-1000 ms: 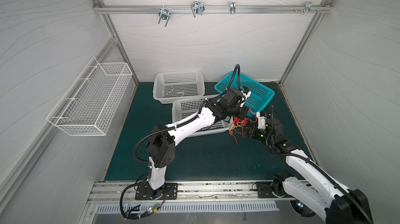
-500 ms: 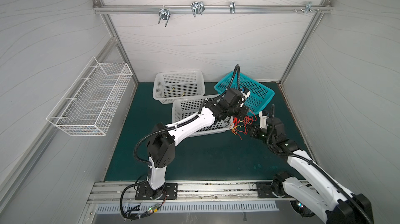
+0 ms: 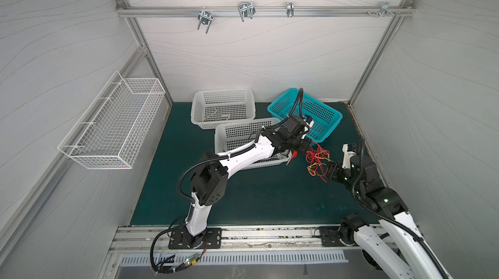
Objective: Untangle and sort cables by color
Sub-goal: Untie the cable.
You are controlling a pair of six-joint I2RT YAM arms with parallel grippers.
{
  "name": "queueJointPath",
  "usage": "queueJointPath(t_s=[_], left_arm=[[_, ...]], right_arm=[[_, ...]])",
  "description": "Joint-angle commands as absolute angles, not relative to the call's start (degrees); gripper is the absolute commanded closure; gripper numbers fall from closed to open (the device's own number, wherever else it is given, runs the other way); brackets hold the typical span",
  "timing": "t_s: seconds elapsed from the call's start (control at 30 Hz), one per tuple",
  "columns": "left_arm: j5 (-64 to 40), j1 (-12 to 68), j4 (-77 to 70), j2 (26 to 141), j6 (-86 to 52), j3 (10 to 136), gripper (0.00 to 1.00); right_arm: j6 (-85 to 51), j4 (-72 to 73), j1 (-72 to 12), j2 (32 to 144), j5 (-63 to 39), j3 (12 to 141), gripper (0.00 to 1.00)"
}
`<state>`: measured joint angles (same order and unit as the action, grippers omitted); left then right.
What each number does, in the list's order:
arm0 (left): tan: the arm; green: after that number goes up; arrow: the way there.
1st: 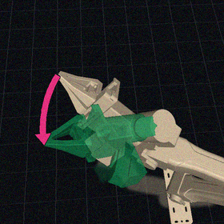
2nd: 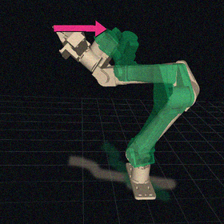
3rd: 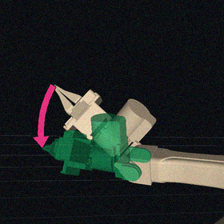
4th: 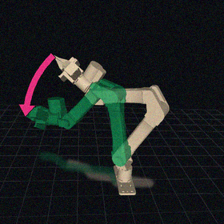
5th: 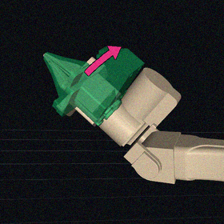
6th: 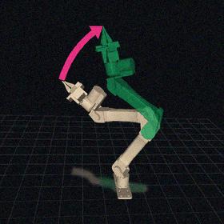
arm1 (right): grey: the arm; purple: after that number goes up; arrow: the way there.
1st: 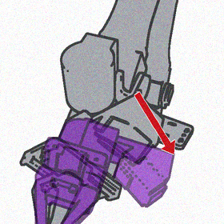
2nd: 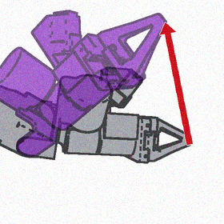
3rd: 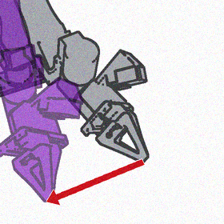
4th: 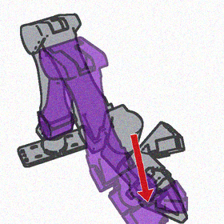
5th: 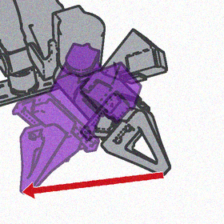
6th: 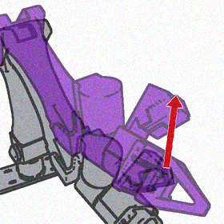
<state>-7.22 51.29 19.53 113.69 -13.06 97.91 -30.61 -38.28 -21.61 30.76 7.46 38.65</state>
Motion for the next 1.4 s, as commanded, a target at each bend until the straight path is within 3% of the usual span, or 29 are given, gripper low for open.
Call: queueJointPath(t_s=[0.0,0.73,1.0,1.27,1.37], left_arm=[[-3.27,50.71,20.65,115.74,-12.05,99.66,1.00],[-1.83,49.59,22.06,122.03,-11.43,100.10,1.00],[-10.27,50.16,15.51,117.50,-8.04,95.36,1.00],[-12.96,50.27,11.38,111.77,-6.58,89.83,0.56],[-14.39,50.36,9.91,110.03,-6.42,88.35,0.43]], right_arm=[[-28.11,-41.32,-21.27,28.39,9.84,42.13,1.00],[-22.11,-50.57,-21.36,18.12,25.56,53.61,1.00],[-21.39,-43.23,-21.29,24.04,12.23,48.62,1.00],[-24.09,-35.43,-21.36,30.06,8.34,43.08,1.00],[-24.84,-33.95,-21.42,31.39,8.09,41.73,1.00]])
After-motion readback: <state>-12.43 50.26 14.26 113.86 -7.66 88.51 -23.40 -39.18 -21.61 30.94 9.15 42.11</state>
